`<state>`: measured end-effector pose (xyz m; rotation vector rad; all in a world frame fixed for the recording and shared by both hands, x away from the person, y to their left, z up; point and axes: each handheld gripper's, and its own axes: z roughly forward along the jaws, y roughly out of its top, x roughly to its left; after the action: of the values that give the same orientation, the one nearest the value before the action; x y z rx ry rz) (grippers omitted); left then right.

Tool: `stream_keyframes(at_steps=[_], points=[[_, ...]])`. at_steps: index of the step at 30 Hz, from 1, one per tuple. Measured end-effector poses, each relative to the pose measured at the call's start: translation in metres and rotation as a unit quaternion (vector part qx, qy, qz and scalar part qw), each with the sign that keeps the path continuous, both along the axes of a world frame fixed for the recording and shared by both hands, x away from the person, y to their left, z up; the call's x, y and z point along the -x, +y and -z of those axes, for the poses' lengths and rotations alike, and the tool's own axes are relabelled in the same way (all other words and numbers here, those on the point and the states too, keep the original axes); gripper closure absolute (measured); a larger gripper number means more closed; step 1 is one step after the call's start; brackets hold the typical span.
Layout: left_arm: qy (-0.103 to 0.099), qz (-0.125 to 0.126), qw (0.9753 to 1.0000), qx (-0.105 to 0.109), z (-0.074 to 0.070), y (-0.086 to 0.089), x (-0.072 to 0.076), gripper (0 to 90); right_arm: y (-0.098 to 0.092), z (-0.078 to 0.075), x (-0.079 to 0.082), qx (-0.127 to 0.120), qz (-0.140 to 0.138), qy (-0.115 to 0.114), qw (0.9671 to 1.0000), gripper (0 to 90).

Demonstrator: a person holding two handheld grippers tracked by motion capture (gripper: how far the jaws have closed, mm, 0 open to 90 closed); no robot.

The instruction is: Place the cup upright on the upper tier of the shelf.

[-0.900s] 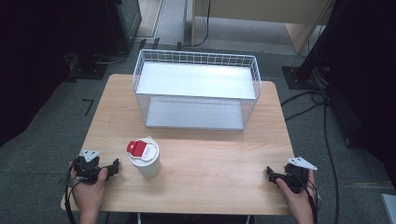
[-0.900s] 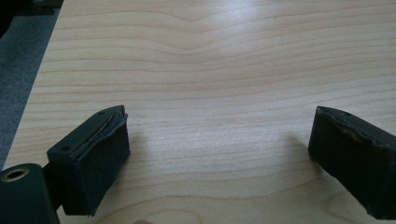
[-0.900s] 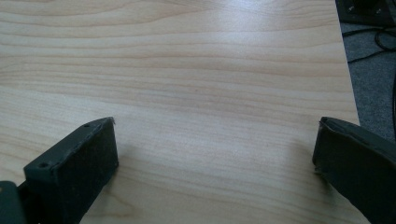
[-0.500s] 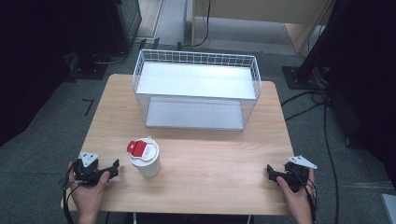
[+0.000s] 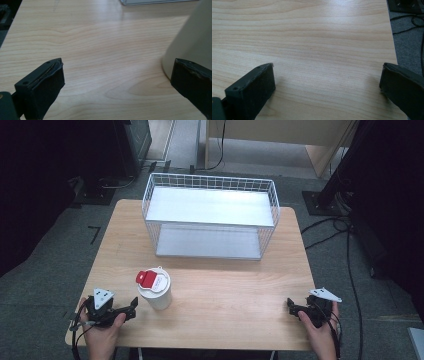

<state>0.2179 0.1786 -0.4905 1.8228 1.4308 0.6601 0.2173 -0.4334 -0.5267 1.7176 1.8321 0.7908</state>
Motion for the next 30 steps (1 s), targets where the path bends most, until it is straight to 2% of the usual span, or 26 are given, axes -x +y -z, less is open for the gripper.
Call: stream_keyframes(at_steps=[1,2,3,6,13,16,23,24,28,30], points=[[0.0,0.013,0.9999,0.003,0.001,-0.005,0.003,0.0,0.0,0.0,0.0,0.0,0.0,0.0,1.0,0.0],[0.0,0.013,0.9999,0.003,0.001,-0.005,0.003,0.0,0.0,0.0,0.0,0.0,0.0,0.0,1.0,0.0],[0.0,0.024,0.9995,0.019,0.002,-0.009,0.006,0.0,0.0,0.0,0.0,0.0,0.0,0.0,1.0,0.0],[0.0,0.031,0.999,0.031,0.002,-0.014,0.009,0.0,0.0,0.0,0.001,0.001,-0.001,0.0,1.0,0.0],[-0.009,0.056,0.9972,0.048,-0.002,-0.03,0.02,0.0,-0.001,0.0,0.002,0.001,-0.003,-0.001,1.0,0.0],[-0.01,0.062,0.9968,0.05,-0.002,-0.034,0.022,0.0,-0.001,0.0,0.002,0.001,-0.003,-0.001,1.0,0.0],[-0.011,0.079,0.9943,0.071,0.004,-0.051,0.022,0.0,-0.001,0.0,0.002,0.001,-0.003,-0.001,1.0,0.0],[-0.013,0.074,0.9941,0.078,0.005,-0.056,0.02,0.0,-0.001,0.0,0.002,0.001,-0.003,-0.001,1.0,0.0],[-0.02,0.067,0.9942,0.082,0.005,-0.063,0.017,0.0,-0.001,0.0,0.002,0.001,-0.004,-0.001,1.0,0.0],[-0.021,0.058,0.9928,0.103,0.005,-0.066,0.014,0.0,-0.001,0.0,0.002,0.001,-0.003,-0.001,1.0,0.0]])
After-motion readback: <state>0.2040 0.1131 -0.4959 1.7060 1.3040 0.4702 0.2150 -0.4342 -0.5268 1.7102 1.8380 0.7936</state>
